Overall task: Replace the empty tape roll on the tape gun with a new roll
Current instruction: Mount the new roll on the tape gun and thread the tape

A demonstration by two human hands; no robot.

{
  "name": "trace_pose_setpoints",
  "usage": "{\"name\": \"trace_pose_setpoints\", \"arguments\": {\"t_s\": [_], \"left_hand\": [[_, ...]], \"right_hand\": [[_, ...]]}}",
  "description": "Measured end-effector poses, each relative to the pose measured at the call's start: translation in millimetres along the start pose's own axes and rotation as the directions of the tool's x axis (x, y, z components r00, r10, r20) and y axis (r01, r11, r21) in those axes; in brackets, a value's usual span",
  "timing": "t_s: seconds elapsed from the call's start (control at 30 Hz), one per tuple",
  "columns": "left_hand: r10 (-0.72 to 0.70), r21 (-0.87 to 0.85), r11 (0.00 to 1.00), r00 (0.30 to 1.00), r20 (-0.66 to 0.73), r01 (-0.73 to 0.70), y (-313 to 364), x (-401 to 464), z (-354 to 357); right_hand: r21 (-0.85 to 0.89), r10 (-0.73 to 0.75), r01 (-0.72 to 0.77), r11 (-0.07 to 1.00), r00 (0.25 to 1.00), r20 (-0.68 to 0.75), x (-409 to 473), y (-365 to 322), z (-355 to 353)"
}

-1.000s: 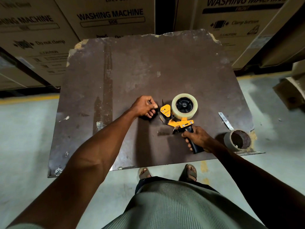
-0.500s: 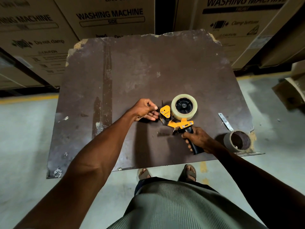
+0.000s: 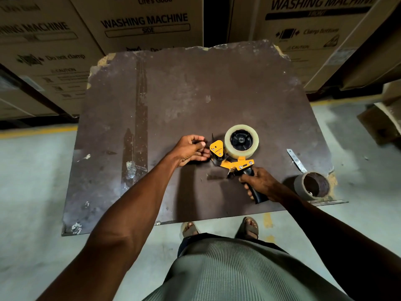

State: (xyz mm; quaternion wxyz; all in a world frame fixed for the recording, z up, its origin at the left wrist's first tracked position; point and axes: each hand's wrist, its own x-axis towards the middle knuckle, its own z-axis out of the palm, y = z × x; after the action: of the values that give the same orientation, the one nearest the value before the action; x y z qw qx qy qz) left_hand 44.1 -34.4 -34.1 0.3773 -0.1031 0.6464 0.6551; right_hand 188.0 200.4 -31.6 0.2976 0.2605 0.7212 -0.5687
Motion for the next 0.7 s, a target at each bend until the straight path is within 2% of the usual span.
{"name": "trace_pose_setpoints", "arguments": {"t_s": [0.17, 0.27, 0.4, 0.7], "left_hand": [[0.038, -0.126, 0.991, 0.998, -0.058, -0.045, -17, -13, 7], [0.082, -0.143, 0.985, 0.992, -0.098, -0.096, -37, -19, 12], [0.130, -0.085, 0.986, 0.982, -0.134, -0.142, -53, -32, 23], [0.210, 0.158, 0.969, 0.969, -0.127, -0.189, -66, -36, 36]], "right_hand": [[0.011, 0.007, -0.007, 1.000, 1.000, 0.000, 2, 1, 0], [0.015, 0.005, -0.005, 1.000, 1.000, 0.001, 4, 3, 0], [0.020, -0.008, 0.009, 1.000, 1.000, -0.016, 5, 5, 2], [0.011, 0.002, -0.002, 1.000, 1.000, 0.006, 4, 2, 1]]}}
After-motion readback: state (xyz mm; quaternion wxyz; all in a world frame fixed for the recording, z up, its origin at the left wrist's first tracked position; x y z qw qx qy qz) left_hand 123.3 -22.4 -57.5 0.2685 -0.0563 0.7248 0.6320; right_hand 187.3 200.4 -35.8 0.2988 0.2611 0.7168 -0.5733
